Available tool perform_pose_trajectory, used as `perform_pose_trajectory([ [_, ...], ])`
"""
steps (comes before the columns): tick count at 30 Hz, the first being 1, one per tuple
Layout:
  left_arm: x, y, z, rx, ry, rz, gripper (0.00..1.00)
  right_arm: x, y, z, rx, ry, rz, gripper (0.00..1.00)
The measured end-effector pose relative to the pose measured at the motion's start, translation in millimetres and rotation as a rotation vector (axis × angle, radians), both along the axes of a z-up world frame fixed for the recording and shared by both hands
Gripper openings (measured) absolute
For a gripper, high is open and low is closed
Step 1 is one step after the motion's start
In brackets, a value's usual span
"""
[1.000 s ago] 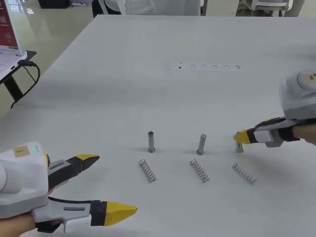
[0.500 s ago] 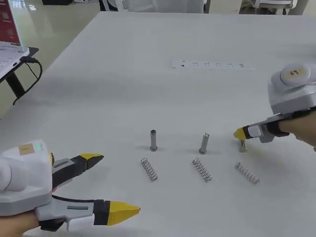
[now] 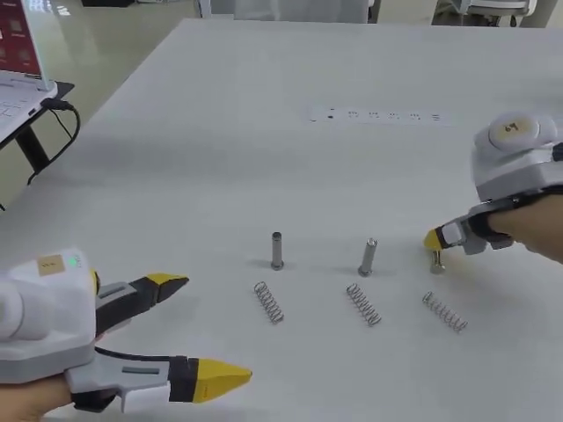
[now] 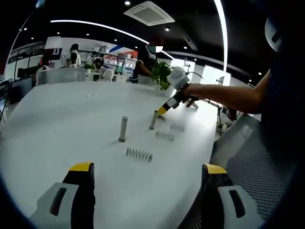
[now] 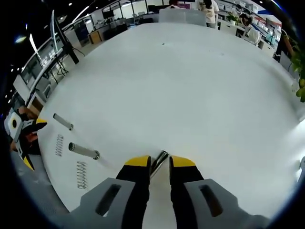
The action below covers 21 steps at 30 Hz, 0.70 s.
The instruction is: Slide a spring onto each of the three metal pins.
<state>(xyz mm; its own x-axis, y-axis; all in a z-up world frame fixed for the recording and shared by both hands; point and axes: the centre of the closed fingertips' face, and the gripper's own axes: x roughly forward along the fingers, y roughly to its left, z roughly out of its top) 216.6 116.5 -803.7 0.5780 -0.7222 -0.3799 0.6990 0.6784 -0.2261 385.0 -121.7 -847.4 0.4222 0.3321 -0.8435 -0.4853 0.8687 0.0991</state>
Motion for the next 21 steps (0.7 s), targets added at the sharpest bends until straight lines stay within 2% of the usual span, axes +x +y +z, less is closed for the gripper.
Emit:
perform_pose_trajectory([
  [7, 0.4, 1.5, 0.4, -0.002, 0.001, 0.003, 0.89, 7.4, -0.2, -5.4, -0.040, 0.013, 0.001, 0.12],
  [10, 0.3, 1.6, 1.0, -0.003, 0.000, 0.004, 0.89, 8.9, -1.4, -8.2, -0.073, 0.022, 0.002, 0.11],
  [15, 0.4, 2.2, 0.2, -0.001, 0.003, 0.006, 0.89, 7.4, 3.6, -7.2, -0.103, 0.016, 0.048, 0.10],
  [21, 2.2, 2.4, 0.6, -0.002, 0.000, 0.007, 0.88, 8.9, 5.0, -7.8, -0.134, 0.023, 0.059, 0.09],
])
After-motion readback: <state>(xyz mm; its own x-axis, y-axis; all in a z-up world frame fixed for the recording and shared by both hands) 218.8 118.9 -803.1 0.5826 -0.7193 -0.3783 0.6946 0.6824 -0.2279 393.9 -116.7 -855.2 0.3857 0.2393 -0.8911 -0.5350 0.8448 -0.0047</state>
